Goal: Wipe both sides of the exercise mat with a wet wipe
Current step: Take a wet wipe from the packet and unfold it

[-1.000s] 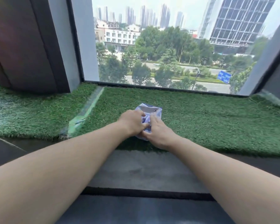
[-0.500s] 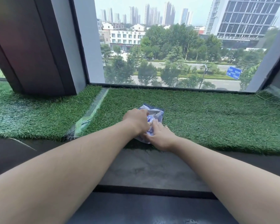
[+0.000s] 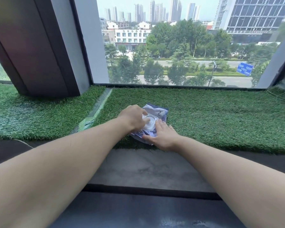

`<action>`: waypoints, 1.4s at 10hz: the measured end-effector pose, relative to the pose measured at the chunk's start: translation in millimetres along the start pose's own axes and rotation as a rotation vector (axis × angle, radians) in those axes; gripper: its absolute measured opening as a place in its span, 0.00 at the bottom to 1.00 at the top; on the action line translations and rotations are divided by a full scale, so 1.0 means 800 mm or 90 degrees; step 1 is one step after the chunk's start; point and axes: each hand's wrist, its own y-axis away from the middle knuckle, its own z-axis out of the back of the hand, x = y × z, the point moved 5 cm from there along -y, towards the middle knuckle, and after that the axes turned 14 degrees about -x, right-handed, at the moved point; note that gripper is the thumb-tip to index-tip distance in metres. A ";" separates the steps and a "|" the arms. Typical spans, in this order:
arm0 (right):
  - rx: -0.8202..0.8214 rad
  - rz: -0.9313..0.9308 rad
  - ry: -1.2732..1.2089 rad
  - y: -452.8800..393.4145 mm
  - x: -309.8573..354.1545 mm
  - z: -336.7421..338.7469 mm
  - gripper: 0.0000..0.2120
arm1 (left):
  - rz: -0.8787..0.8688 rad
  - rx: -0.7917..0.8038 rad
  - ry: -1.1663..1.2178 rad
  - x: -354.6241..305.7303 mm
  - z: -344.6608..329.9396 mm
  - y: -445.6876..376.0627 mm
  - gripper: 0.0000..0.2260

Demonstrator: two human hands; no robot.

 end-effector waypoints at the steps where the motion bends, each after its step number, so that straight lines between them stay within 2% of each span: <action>1: 0.004 -0.004 -0.004 0.001 0.000 -0.001 0.50 | 0.027 0.025 0.009 0.000 -0.014 0.002 0.12; 2: 0.004 -0.006 -0.002 0.002 -0.001 -0.001 0.50 | 0.040 -0.016 0.046 0.003 -0.020 -0.001 0.06; 3: 0.008 -0.003 0.006 0.002 -0.001 -0.003 0.50 | 0.036 -0.006 0.104 0.004 -0.019 0.001 0.08; 4: 0.012 -0.001 0.009 0.002 -0.001 -0.003 0.50 | 0.044 -0.024 0.173 0.006 -0.009 0.002 0.22; 5: 0.012 -0.001 0.007 0.002 -0.002 -0.003 0.50 | 0.026 -0.008 0.117 0.002 -0.007 -0.004 0.09; 6: 0.010 0.000 0.006 0.003 -0.002 -0.003 0.50 | -0.001 -0.005 0.070 -0.007 -0.008 -0.009 0.06; 7: 0.012 0.000 0.009 0.004 -0.001 -0.004 0.49 | 0.019 0.009 0.073 -0.011 -0.009 -0.011 0.16; 8: 0.016 -0.001 0.010 0.004 -0.001 -0.003 0.50 | 0.034 0.034 0.023 -0.009 -0.011 -0.015 0.19; 11: 0.012 0.000 0.005 0.004 -0.001 -0.003 0.50 | 0.013 0.043 -0.005 -0.010 -0.009 -0.020 0.00; 13: 0.008 0.003 0.004 0.005 -0.001 -0.003 0.50 | 0.020 -0.003 -0.054 -0.016 -0.009 -0.019 0.06; 14: 0.006 0.005 0.011 0.006 -0.001 -0.003 0.49 | 0.016 -0.012 -0.056 -0.020 -0.007 -0.021 0.03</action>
